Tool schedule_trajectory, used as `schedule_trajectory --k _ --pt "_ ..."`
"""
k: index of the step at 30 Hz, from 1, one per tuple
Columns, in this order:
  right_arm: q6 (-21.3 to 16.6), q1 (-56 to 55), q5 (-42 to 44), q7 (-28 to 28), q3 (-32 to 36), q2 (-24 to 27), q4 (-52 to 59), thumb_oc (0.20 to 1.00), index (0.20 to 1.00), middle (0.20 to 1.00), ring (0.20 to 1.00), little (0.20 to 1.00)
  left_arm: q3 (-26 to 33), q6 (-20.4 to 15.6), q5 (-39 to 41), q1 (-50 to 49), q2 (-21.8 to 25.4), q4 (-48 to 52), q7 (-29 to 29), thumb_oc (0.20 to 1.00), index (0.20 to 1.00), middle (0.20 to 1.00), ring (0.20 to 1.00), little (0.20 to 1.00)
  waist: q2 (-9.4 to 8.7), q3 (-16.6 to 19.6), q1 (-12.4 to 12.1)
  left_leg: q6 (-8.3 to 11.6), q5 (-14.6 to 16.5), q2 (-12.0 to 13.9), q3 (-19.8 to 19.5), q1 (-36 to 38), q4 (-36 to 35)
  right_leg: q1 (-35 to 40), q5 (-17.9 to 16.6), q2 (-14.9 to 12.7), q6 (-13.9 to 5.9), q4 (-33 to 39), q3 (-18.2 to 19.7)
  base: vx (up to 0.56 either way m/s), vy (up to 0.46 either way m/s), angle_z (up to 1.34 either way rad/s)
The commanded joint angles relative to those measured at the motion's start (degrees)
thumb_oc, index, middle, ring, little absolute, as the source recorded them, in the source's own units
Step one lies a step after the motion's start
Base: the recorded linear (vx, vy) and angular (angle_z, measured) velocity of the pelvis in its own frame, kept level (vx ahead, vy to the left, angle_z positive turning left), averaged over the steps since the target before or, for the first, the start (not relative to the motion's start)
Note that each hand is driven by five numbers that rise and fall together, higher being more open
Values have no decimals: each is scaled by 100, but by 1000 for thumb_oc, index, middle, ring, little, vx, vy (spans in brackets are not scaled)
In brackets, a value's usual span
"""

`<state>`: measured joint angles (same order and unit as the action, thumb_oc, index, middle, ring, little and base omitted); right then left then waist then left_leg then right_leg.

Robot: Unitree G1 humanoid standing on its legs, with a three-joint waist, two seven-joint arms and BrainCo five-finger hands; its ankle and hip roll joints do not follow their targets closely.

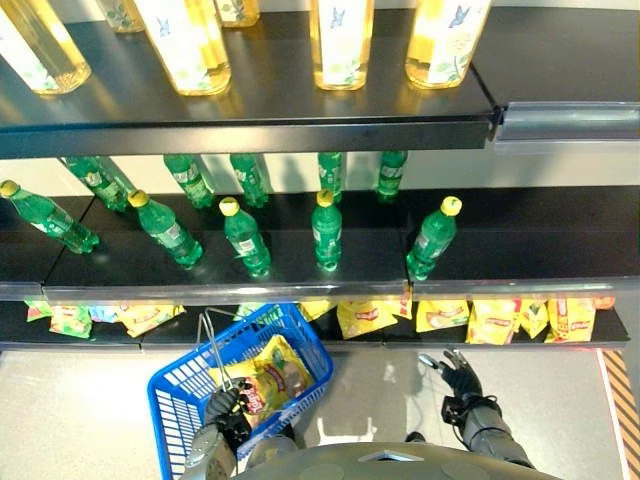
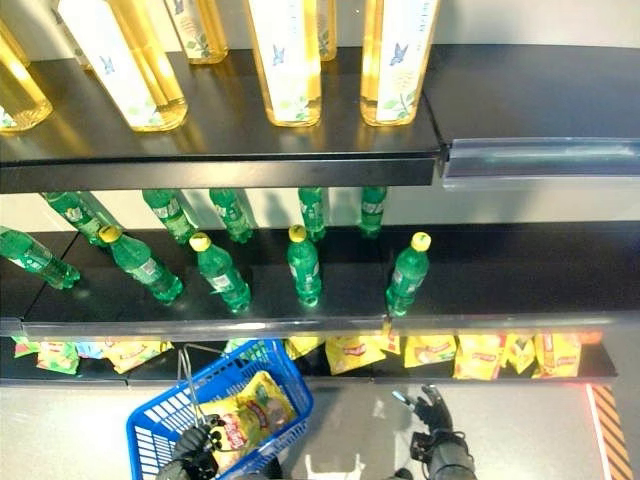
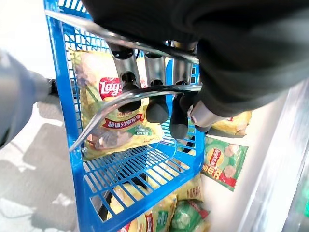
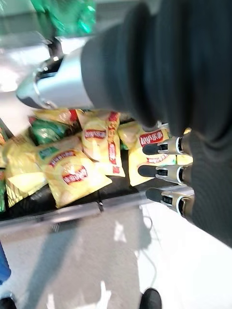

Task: Pick up the snacks into the basket

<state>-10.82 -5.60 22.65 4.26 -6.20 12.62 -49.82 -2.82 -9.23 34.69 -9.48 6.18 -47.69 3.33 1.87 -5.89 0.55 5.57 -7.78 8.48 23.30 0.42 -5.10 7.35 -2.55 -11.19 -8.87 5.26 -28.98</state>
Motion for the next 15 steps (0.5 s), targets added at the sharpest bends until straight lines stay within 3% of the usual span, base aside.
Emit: schedule_trajectory --k 1,9,12,15 --pt "-135 273 87 -76 93 -143 35 1000 1000 1000 1000 1000 229 -432 120 408 278 326 -105 200 200 200 200 200 -232 99 -128 25 156 -47 5 59 70 -269 -368 -279 -199 -82 -26 32 -28 7" --pt "-144 237 -85 -88 108 -75 202 1000 1000 1000 1000 1000 142 -411 22 350 245 454 -134 200 200 200 200 200 -165 127 -62 -59 330 -208 53 132 90 -251 -409 -409 -255 -93 48 27 53 2" --pt "-150 402 -141 -43 132 -24 397 1000 1000 1000 1000 1000 107 -430 138 281 376 971 -129 200 200 200 200 200 -81 -144 -37 -221 492 -237 153 110 348 -863 -47 -577 -215 -1410 358 -57 93 -8" --pt "-200 465 -160 -24 128 18 466 1000 1000 1000 1000 1000 71 -454 92 317 435 1015 -152 200 200 200 200 200 -115 -247 -80 -183 630 -171 161 -155 805 -854 -24 -621 -136 -1263 216 -55 -73 -16"
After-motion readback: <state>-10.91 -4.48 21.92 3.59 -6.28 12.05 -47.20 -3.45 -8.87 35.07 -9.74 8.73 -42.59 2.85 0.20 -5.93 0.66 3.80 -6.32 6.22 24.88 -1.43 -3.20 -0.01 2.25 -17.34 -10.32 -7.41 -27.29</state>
